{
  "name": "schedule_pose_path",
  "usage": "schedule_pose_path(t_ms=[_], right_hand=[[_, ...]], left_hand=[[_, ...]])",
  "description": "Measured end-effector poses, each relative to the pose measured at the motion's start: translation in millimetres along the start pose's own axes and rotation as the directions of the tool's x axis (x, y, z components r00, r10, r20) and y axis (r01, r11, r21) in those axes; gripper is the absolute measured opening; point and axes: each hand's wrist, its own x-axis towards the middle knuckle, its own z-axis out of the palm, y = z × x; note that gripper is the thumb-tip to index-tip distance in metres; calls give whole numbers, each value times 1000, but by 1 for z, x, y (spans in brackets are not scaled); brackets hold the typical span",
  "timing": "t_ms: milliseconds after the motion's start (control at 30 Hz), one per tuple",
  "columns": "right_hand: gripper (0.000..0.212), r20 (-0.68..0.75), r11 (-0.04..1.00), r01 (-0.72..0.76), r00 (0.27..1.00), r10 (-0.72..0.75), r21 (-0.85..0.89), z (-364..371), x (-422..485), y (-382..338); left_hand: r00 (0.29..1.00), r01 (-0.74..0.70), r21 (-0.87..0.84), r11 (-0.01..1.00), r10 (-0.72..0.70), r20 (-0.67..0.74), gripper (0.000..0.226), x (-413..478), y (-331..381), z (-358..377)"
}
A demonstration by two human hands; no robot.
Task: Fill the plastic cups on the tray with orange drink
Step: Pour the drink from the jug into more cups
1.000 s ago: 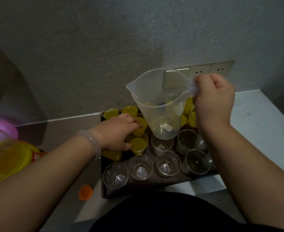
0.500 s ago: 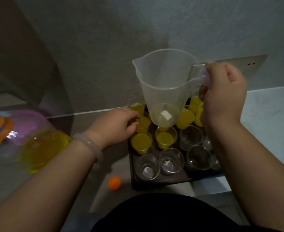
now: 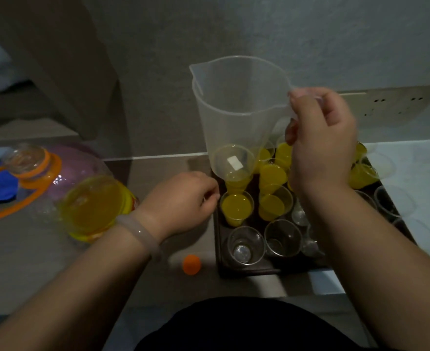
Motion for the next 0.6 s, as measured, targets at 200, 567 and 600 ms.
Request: schedule_pose_path(t_ms=[200,567,600], right_hand=[[13,47,999,-45,998,44,30,17,-4,6],[10,28,997,-73,997,72,10,77,-44,33],[10,19,996,-84,996,84,12,82,-50,38]], left_hand=[[1000,19,-10,1000,-19,17,19,-12,-8,0],[972,-175,-32,984,178,150,24,-51,-26,0],[967,-201,-31,979,203,154,22,-55,-28,1]])
